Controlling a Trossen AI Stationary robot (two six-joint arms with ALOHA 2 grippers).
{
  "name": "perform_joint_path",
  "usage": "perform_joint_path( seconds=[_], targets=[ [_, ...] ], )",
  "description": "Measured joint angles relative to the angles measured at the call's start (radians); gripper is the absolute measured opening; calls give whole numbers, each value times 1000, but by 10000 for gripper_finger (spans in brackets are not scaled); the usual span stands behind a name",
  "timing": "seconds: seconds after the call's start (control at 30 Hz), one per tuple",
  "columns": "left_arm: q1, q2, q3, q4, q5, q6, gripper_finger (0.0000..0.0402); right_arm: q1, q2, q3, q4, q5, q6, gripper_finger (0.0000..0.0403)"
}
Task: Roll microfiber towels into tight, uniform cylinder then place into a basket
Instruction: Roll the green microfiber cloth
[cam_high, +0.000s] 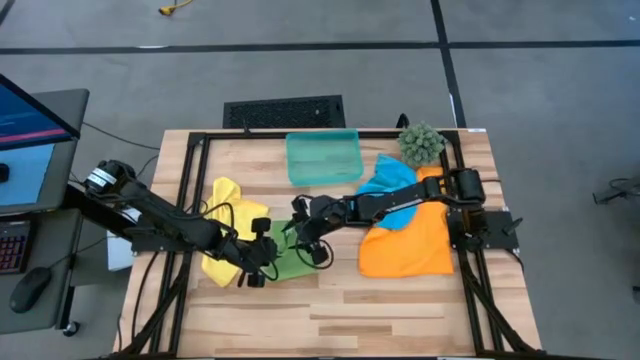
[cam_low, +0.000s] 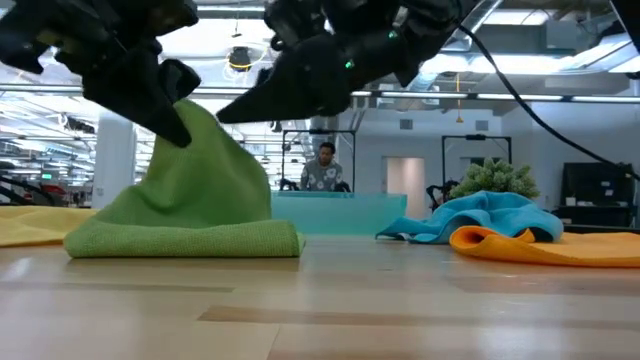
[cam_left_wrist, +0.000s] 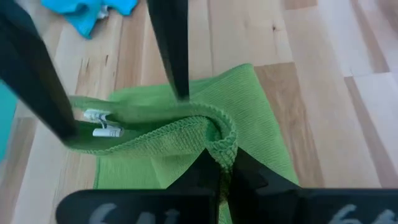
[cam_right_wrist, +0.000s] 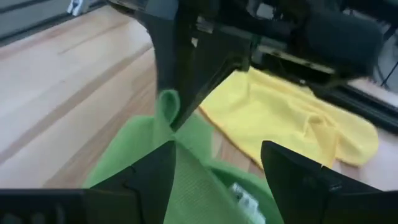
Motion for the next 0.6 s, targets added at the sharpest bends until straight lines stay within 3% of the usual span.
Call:
perform_joint_path(
  seconds=[0.27,0.6],
  targets=[
    [-6,0,50,-20,6,29,0,-1,79,40,-23,12,-1,260],
    [-49,0,92,-101,5,23,0,8,93,94,-221,16,18,260]
  ],
)
